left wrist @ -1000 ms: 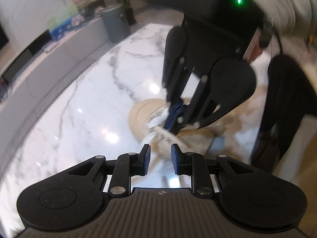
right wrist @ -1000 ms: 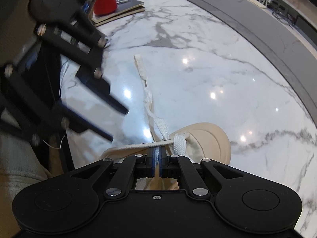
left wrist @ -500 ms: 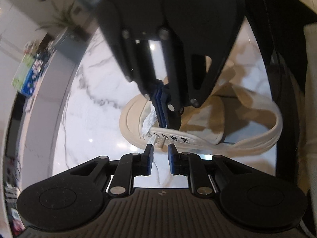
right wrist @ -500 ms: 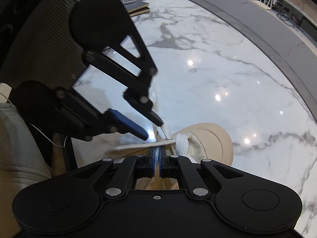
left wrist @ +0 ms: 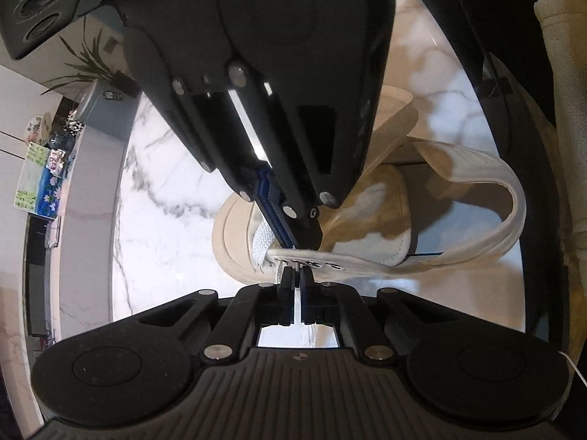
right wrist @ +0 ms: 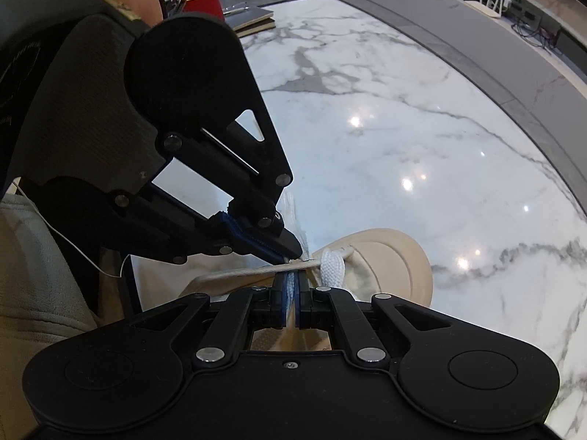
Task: Lace up shoes with both hands
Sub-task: 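Grasp the lace tip emerging from the eyelet with the left gripper, then pull the lace through the eyelet with the left gripper, away from the sneaker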
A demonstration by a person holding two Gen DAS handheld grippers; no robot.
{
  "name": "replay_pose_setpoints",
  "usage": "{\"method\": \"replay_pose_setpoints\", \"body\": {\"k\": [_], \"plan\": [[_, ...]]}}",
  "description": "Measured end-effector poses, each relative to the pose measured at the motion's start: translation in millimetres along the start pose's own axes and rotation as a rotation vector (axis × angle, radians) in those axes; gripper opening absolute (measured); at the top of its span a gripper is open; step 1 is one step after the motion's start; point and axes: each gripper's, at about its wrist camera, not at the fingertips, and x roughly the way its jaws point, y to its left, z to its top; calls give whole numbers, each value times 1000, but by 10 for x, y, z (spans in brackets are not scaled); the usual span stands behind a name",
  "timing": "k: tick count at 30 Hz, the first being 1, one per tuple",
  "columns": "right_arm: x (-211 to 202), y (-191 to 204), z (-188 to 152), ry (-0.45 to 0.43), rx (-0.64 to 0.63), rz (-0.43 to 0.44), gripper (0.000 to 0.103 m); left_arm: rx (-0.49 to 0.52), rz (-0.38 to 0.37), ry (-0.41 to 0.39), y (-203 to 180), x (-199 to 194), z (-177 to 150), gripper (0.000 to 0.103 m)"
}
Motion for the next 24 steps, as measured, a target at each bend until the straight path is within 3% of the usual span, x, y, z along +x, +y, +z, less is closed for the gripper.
{"method": "replay_pose_setpoints", "body": {"k": [10,13,24], "plan": [[-435,134,-214,-104,95,-78,11,-75,39,73,71,-160,13,2],[-576,221,-384,-139,146,-112,24,-102,72,107,124,-292,-54,2],[-783,553,-862,-175,298,-120,24,-131,207,245,266,-690,-298,2]]}}
